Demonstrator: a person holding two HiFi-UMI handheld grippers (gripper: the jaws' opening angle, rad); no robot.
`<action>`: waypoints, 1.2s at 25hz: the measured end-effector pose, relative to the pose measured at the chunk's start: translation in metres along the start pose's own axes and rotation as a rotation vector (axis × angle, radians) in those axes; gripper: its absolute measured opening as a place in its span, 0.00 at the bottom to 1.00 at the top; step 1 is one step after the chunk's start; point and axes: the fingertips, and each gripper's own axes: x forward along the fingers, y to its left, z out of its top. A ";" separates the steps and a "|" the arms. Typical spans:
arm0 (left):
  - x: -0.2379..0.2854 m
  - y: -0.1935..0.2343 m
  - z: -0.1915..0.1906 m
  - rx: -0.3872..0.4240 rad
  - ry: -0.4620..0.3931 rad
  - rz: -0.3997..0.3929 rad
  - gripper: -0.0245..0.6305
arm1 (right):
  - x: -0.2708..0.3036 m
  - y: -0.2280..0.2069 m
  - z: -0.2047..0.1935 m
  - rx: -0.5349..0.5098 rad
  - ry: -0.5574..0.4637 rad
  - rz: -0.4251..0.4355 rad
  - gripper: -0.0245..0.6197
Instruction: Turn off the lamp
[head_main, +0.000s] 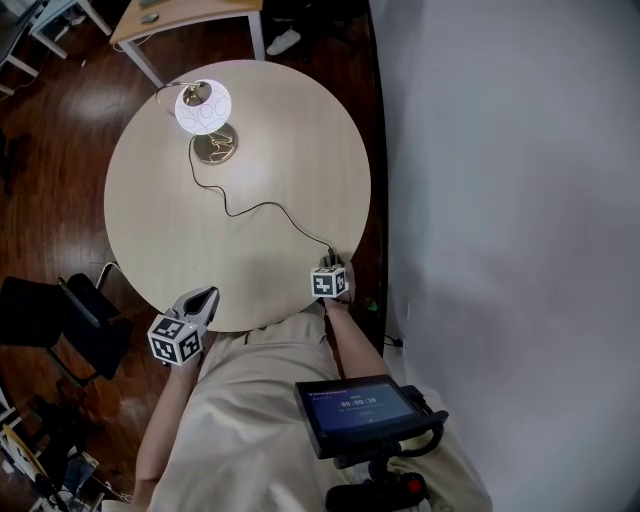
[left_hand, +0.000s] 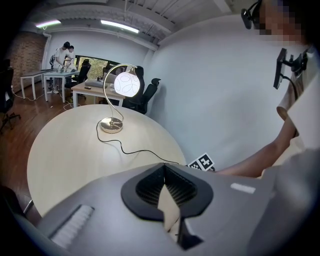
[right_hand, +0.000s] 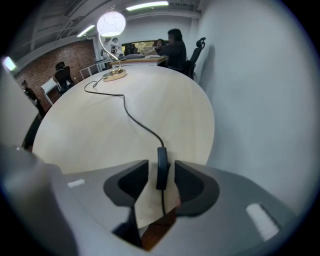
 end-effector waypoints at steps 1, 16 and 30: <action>-0.001 0.002 0.000 -0.001 -0.005 -0.002 0.04 | -0.002 0.000 0.003 -0.002 -0.005 -0.003 0.30; -0.036 0.041 0.000 -0.053 -0.121 -0.043 0.04 | -0.074 0.036 0.054 -0.066 -0.169 -0.023 0.30; -0.109 0.102 -0.041 -0.126 -0.201 -0.085 0.04 | -0.190 0.080 0.084 -0.011 -0.392 -0.077 0.20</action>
